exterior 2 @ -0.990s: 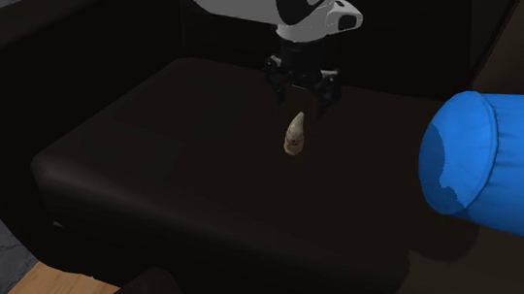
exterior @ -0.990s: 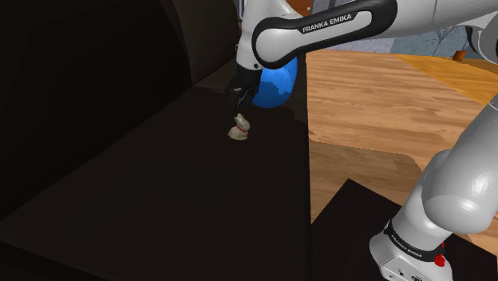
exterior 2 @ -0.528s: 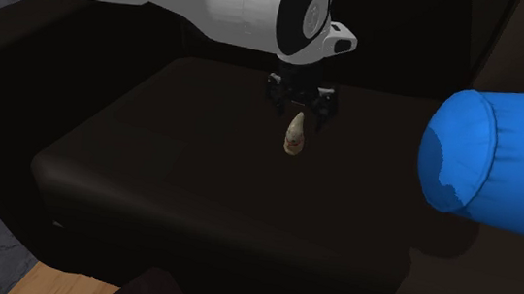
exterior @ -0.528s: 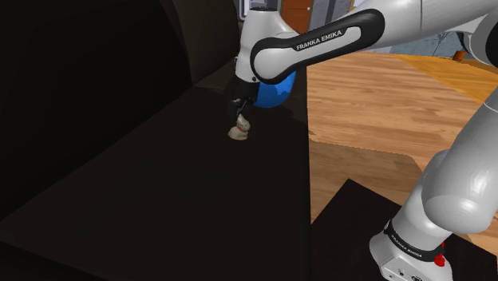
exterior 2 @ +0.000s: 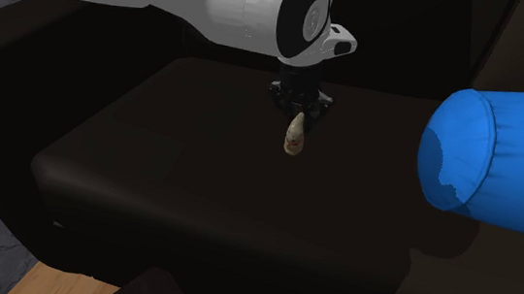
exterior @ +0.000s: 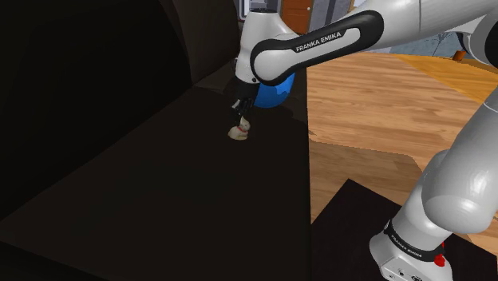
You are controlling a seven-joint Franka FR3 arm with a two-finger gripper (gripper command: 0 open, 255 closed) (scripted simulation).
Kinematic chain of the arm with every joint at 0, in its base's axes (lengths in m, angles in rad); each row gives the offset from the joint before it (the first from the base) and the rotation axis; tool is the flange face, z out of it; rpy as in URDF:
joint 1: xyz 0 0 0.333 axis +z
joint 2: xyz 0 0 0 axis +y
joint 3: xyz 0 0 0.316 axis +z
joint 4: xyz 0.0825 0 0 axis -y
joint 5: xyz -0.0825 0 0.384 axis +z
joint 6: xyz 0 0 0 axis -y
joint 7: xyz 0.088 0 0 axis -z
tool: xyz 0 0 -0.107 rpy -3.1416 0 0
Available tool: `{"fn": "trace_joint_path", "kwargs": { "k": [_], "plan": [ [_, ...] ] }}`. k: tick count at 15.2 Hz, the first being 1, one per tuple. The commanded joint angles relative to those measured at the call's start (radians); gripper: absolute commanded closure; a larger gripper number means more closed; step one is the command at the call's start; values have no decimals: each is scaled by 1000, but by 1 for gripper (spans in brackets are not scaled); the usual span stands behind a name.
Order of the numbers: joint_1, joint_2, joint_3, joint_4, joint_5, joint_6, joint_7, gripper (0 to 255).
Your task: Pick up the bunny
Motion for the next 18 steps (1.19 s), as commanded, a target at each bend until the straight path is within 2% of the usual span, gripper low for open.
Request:
{"fn": "trace_joint_path", "kwargs": {
  "k": [1, 3, 18],
  "plan": [
    [0, 1, 0, 0, 0, 0, 0, 255],
    [0, -1, 0, -2, 0, 0, 0, 255],
    [0, -28, -1, 170, 12, -198, -13, 255]
  ]
}}
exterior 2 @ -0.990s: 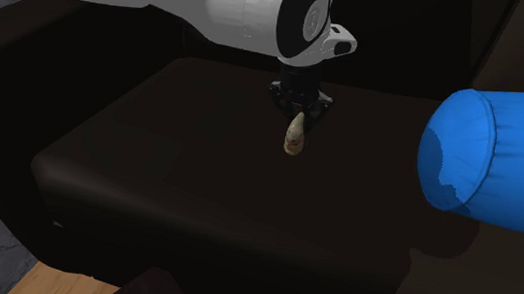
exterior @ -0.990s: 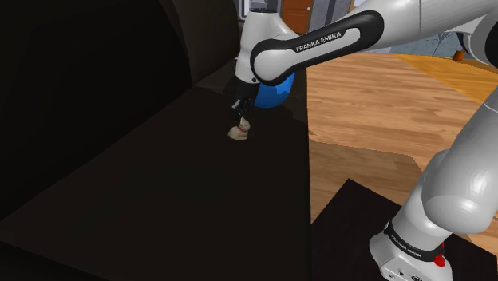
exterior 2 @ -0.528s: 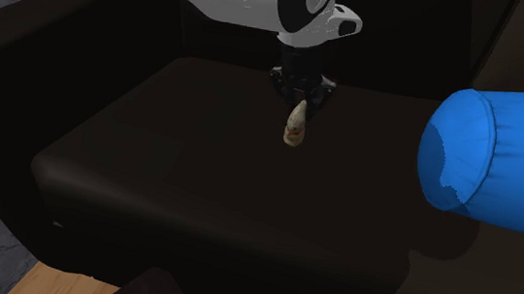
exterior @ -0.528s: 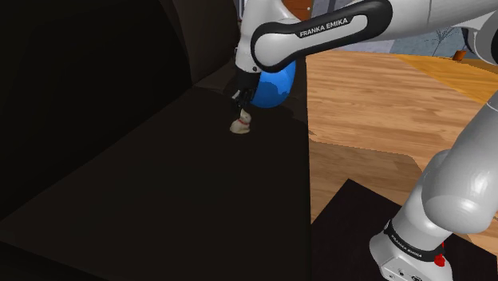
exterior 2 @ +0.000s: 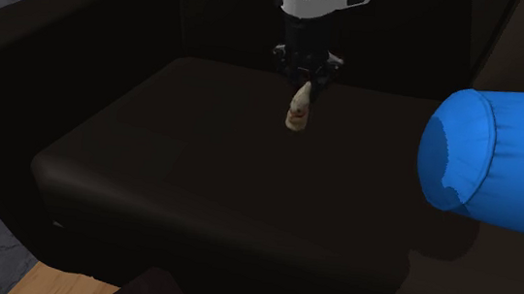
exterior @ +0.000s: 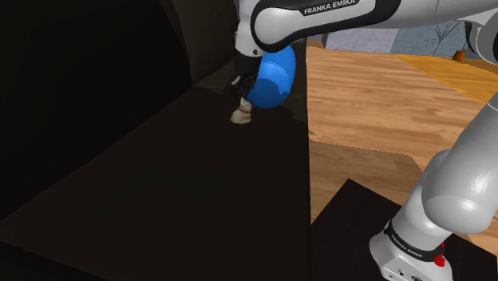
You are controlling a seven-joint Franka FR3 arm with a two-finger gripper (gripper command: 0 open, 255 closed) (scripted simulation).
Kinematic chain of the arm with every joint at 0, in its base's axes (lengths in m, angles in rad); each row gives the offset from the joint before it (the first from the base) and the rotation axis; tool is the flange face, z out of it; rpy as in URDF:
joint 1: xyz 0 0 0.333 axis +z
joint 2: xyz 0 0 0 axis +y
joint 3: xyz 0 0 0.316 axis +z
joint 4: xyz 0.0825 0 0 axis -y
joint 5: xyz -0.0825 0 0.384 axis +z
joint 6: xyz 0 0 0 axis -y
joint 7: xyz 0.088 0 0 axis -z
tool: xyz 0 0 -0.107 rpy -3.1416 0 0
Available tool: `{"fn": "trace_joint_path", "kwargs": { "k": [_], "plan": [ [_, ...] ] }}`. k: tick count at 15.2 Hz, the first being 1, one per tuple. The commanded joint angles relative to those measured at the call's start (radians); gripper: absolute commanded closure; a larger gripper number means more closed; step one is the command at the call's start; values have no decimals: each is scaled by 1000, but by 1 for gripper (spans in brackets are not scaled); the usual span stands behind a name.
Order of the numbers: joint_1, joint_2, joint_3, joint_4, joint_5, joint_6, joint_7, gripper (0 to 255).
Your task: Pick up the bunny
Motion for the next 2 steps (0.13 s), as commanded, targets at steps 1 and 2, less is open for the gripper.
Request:
{"fn": "trace_joint_path", "kwargs": {
  "k": [1, 2],
  "plan": [
    [1, -2, 1, 13, 1, -15, 1, 255],
    [1, -2, 1, 13, 0, -15, 1, 255]
  ]
}}
